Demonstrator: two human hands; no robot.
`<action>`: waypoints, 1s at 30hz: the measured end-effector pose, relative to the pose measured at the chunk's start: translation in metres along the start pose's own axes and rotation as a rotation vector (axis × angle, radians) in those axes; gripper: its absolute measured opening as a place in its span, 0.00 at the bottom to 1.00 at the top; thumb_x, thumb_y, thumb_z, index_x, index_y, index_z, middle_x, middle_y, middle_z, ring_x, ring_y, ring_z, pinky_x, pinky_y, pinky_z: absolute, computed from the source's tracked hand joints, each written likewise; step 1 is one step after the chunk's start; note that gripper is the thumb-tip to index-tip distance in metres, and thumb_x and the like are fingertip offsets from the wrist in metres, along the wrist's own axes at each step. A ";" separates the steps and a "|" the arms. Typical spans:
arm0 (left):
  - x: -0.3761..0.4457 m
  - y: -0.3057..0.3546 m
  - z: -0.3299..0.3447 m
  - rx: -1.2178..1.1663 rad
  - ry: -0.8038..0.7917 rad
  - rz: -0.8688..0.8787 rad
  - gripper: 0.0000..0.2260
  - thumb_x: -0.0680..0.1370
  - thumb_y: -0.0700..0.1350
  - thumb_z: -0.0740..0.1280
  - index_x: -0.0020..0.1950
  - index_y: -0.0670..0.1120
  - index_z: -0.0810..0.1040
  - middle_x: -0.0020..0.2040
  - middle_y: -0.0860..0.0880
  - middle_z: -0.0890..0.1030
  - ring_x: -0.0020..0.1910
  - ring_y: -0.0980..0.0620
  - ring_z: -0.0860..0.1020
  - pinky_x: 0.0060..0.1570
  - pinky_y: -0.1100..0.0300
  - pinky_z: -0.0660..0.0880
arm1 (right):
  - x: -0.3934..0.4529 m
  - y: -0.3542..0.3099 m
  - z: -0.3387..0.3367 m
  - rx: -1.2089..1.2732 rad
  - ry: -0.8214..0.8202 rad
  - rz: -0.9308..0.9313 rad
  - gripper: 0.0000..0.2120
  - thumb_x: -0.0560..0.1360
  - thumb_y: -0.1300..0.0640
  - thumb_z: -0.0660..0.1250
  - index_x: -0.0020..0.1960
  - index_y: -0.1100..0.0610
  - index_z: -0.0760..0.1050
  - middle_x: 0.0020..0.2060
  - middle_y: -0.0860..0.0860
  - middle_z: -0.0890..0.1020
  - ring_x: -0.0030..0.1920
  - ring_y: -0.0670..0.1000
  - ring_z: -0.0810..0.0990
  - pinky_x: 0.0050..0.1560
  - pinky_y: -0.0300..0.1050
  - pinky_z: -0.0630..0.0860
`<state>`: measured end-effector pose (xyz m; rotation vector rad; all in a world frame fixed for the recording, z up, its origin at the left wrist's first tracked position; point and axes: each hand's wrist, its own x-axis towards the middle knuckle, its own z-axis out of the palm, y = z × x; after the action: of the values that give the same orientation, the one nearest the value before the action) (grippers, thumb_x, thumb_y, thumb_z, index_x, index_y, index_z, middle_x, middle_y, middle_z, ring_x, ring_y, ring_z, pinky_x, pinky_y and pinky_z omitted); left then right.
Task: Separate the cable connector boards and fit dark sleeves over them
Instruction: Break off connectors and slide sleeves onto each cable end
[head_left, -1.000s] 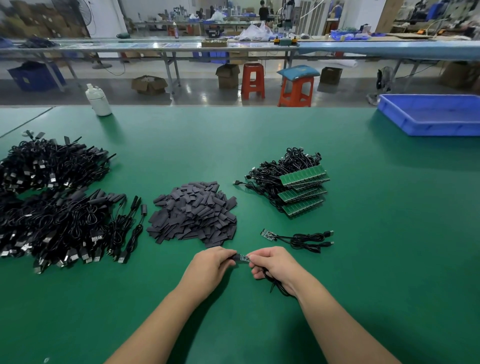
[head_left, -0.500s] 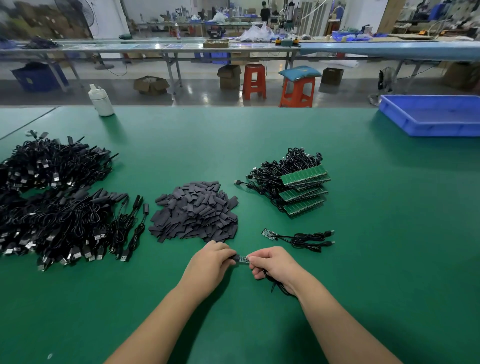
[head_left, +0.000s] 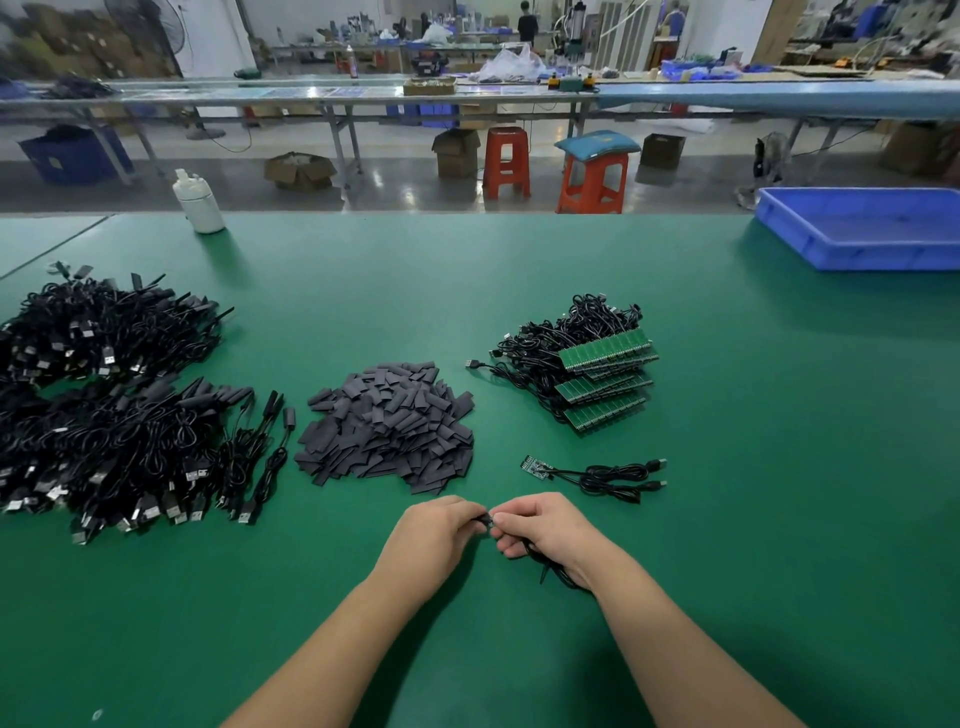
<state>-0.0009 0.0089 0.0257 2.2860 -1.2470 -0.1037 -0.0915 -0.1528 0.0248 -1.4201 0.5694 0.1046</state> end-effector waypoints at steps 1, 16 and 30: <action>-0.001 0.000 0.000 -0.008 0.008 -0.008 0.09 0.80 0.46 0.66 0.57 0.49 0.83 0.48 0.52 0.82 0.47 0.51 0.79 0.49 0.58 0.74 | 0.000 0.000 0.000 0.004 -0.009 0.003 0.05 0.78 0.65 0.68 0.53 0.64 0.80 0.38 0.56 0.84 0.35 0.49 0.82 0.40 0.39 0.81; 0.007 0.006 0.009 0.376 -0.232 0.064 0.11 0.80 0.45 0.61 0.63 0.48 0.72 0.55 0.48 0.76 0.51 0.46 0.77 0.46 0.54 0.72 | -0.001 0.002 0.004 -0.128 -0.075 -0.006 0.10 0.83 0.65 0.59 0.56 0.62 0.79 0.40 0.51 0.84 0.37 0.47 0.81 0.44 0.38 0.80; 0.006 0.022 0.014 -0.527 0.154 -0.433 0.18 0.81 0.44 0.63 0.71 0.50 0.69 0.61 0.54 0.78 0.53 0.55 0.80 0.58 0.56 0.75 | 0.000 -0.015 0.019 0.413 0.047 -0.066 0.09 0.84 0.63 0.56 0.58 0.66 0.73 0.46 0.60 0.85 0.43 0.55 0.85 0.43 0.48 0.82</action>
<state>-0.0189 -0.0111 0.0256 2.0058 -0.5441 -0.3580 -0.0795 -0.1372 0.0391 -1.0399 0.5458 -0.0954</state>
